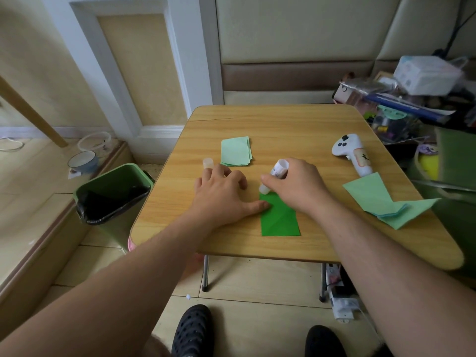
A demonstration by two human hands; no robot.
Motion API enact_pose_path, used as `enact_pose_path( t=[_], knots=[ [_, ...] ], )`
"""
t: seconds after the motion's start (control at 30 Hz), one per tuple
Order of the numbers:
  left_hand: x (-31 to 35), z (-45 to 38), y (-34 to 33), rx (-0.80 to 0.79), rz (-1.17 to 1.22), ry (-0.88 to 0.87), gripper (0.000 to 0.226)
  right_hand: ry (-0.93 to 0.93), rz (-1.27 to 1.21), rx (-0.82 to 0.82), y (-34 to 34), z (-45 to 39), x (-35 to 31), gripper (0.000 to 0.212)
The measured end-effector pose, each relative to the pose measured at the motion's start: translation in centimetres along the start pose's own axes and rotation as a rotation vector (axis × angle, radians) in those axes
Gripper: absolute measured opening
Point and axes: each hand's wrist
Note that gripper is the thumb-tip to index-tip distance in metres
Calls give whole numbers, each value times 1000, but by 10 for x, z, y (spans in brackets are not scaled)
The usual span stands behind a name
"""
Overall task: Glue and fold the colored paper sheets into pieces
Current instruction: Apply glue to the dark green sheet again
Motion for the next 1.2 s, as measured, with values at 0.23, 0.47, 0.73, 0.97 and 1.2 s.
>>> enact_pose_path(
  t=[0.23, 0.47, 0.73, 0.97, 1.2],
  knots=[
    [1, 0, 4, -31, 10, 4, 70, -53, 56, 5, 25, -2, 24, 17],
    [1, 0, 6, -53, 27, -6, 70, -72, 6, 79, 29, -1, 26, 18],
    [2, 2, 4, -30, 21, -7, 68, 16, -65, -3, 1, 6, 2, 22],
    [1, 1, 5, -49, 21, -6, 70, -10, 44, -10, 16, 5, 11, 20],
    [1, 1, 7, -57, 19, -6, 70, -24, 164, 46, 30, 4, 21, 18]
  ],
)
Point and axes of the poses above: each hand's wrist, its own z-axis away from the middle knuckle, its own y-axis out of the back of the hand, x = y × z, and after that the axes turned 5 degrees about z, right-handed
